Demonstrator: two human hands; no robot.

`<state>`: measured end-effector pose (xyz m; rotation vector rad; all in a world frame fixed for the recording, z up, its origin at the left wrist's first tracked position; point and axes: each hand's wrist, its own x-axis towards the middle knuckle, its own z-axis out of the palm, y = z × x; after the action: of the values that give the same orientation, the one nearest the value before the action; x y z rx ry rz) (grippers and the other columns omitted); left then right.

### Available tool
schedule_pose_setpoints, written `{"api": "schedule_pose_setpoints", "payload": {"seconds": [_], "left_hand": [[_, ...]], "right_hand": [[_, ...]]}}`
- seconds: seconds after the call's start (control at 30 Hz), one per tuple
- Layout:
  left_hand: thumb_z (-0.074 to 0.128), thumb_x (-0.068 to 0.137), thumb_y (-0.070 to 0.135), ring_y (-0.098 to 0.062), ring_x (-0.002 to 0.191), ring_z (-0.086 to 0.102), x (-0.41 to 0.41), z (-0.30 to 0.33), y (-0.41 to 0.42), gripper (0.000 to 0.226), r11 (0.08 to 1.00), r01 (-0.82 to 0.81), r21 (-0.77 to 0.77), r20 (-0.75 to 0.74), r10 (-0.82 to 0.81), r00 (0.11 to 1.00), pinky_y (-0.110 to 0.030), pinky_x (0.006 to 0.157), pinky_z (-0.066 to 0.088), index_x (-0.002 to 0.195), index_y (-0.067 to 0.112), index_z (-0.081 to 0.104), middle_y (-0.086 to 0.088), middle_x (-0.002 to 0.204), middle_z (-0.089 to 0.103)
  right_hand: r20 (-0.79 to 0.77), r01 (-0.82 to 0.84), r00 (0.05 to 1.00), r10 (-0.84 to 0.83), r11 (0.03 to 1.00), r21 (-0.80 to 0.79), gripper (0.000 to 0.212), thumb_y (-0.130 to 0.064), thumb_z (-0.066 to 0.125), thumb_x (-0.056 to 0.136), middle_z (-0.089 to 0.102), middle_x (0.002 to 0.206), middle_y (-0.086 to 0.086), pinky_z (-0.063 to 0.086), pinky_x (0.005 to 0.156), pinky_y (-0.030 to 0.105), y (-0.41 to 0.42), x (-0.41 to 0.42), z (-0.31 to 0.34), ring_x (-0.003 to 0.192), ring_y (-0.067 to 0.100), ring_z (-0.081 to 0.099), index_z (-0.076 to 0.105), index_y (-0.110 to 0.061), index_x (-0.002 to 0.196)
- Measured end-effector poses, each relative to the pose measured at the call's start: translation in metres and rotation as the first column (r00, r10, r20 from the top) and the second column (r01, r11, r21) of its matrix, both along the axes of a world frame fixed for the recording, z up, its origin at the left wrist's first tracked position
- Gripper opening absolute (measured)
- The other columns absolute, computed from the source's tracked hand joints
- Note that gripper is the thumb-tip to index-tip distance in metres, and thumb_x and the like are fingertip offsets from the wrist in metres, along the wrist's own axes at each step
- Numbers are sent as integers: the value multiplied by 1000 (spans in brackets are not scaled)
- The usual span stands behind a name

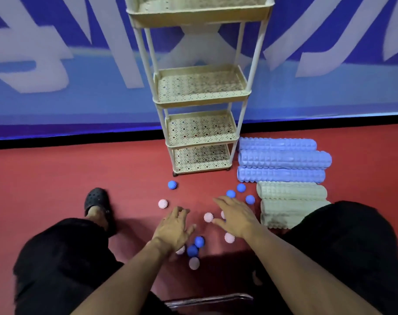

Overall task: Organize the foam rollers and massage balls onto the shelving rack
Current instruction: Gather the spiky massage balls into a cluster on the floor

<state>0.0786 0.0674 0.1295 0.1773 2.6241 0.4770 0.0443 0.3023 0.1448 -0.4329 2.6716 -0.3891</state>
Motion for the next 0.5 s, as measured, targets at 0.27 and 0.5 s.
{"api": "schedule_pose_setpoints", "payload": {"seconds": [0.27, 0.5], "left_hand": [[48, 96, 54, -30, 141, 28, 35, -11, -17, 69, 991, -129, 35, 140, 123, 983, -44, 117, 28, 152, 21, 28, -6, 153, 26], [41, 93, 58, -33, 141, 27, 20, -86, -28, 72, 964, -261, -56, 388, 262, 884, -40, 115, 23, 150, 16, 30, -13, 152, 32]], "right_hand": [[34, 5, 999, -6, 1000, 29, 72, -55, 57, 92, 32, 156, -11, 29, 117, 38, -26, 28, 15, 142, 16, 35, 29, -32, 155], [189, -1, 982, -14, 997, 80, 75, -54, 57, 93, 32, 157, -4, 34, 114, 37, -33, 24, -50, 140, 22, 37, 28, -27, 156]]}}
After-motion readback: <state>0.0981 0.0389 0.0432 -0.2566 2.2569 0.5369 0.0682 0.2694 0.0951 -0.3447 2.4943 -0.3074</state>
